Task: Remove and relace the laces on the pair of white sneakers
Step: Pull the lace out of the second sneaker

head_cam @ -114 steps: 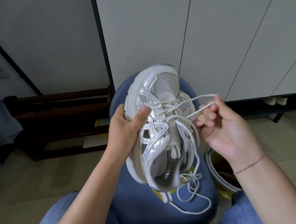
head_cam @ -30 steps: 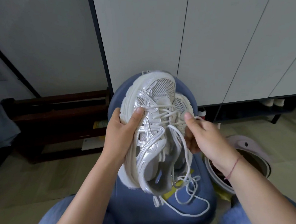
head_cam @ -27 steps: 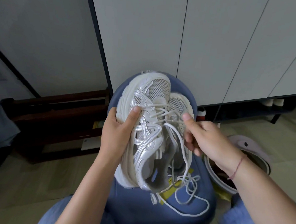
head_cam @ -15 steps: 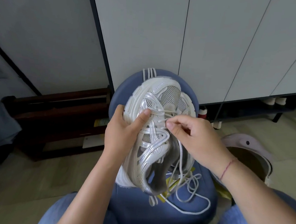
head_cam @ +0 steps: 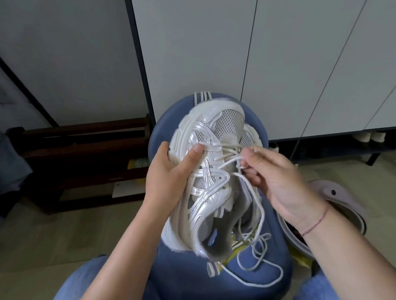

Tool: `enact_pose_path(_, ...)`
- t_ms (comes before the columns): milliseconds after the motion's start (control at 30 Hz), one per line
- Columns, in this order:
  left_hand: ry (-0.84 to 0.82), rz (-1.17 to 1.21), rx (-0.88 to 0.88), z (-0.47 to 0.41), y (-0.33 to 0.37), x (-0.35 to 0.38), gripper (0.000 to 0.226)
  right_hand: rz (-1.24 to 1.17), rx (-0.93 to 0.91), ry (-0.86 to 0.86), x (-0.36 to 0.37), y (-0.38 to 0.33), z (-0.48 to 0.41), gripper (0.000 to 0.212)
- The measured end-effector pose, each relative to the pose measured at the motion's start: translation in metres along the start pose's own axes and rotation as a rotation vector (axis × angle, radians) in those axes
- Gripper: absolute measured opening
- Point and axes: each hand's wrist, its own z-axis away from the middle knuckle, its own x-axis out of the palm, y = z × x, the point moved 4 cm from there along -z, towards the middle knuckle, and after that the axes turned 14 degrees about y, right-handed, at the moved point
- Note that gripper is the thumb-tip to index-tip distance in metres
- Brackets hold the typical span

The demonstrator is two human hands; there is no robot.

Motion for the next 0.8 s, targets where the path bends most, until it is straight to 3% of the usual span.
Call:
enact_pose_path(100,0.008,-0.12,0.094,0.004,0.006,0.002,0.047,0.559,-0.347,0.049,-0.001,-0.002,0.002,0.046)
enact_pose_path(233,0.019,-0.272,0.209,0.008,0.014,0.006,0.063,0.901,-0.684,0.14,0.008,-0.008,0.009,0.04)
enact_pose_path(300,0.024,-0.271,0.219,0.007,0.014,0.005,0.071,0.854,-0.676,0.127,0.01,-0.005,0.007,0.037)
enact_pose_path(400,0.008,-0.212,0.157,0.005,0.01,0.003,0.074,0.479,-0.433,0.169,-0.003,-0.003,-0.003,0.038)
enact_pose_path(500,0.014,-0.133,0.115,0.005,0.009,0.001,0.065,-0.006,-0.205,0.353,-0.024,-0.002,-0.015,0.034)
enact_pose_path(533,0.013,-0.122,0.105,0.006,0.009,0.001,0.064,-0.043,-0.169,0.38,-0.026,-0.001,-0.017,0.035)
enact_pose_path(600,0.007,-0.117,0.099,0.006,0.009,0.003,0.061,0.187,-0.214,0.348,-0.026,-0.001,-0.015,0.03)
enact_pose_path(700,0.012,-0.174,0.135,0.007,0.01,0.004,0.064,0.556,-0.449,0.196,-0.014,-0.009,-0.004,0.017)
enact_pose_path(800,0.03,-0.232,0.178,0.007,0.012,0.004,0.069,0.745,-0.642,0.069,0.0,-0.009,0.004,0.026)
